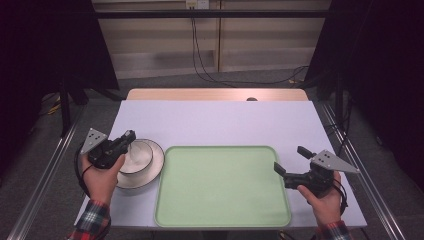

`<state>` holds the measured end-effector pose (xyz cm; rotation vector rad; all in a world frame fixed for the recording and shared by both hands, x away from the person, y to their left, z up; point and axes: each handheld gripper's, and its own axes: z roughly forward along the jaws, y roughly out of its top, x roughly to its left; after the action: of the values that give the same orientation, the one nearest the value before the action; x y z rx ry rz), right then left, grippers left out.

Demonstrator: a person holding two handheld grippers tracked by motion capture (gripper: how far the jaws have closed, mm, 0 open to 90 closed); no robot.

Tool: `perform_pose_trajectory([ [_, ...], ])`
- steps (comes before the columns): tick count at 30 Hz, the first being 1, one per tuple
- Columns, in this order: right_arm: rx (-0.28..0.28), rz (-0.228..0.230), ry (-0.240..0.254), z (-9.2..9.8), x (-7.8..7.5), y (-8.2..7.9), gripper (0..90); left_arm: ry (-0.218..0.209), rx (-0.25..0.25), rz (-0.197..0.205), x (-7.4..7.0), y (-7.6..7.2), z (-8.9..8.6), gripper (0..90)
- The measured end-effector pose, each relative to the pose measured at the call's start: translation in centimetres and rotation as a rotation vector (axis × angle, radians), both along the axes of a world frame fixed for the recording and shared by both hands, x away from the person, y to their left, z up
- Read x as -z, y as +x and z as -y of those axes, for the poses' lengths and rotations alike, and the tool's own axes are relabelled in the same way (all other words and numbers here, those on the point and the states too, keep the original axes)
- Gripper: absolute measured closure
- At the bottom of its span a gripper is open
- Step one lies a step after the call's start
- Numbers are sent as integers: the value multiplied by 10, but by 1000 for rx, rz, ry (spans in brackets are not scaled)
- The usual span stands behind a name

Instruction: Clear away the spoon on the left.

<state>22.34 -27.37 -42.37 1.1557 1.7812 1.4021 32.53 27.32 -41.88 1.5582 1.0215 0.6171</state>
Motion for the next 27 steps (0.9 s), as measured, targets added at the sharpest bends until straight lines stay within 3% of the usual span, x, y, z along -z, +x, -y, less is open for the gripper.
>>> perform_pose_trajectory([
  [14, -2, -12, -4, 2, 1, 0, 11, -41, -11, -41, -1, 7, 0, 854],
  [27, 1, -16, -10, 3, 2, 0, 8, -59, 23, -41, -26, 3, 3, 856],
])
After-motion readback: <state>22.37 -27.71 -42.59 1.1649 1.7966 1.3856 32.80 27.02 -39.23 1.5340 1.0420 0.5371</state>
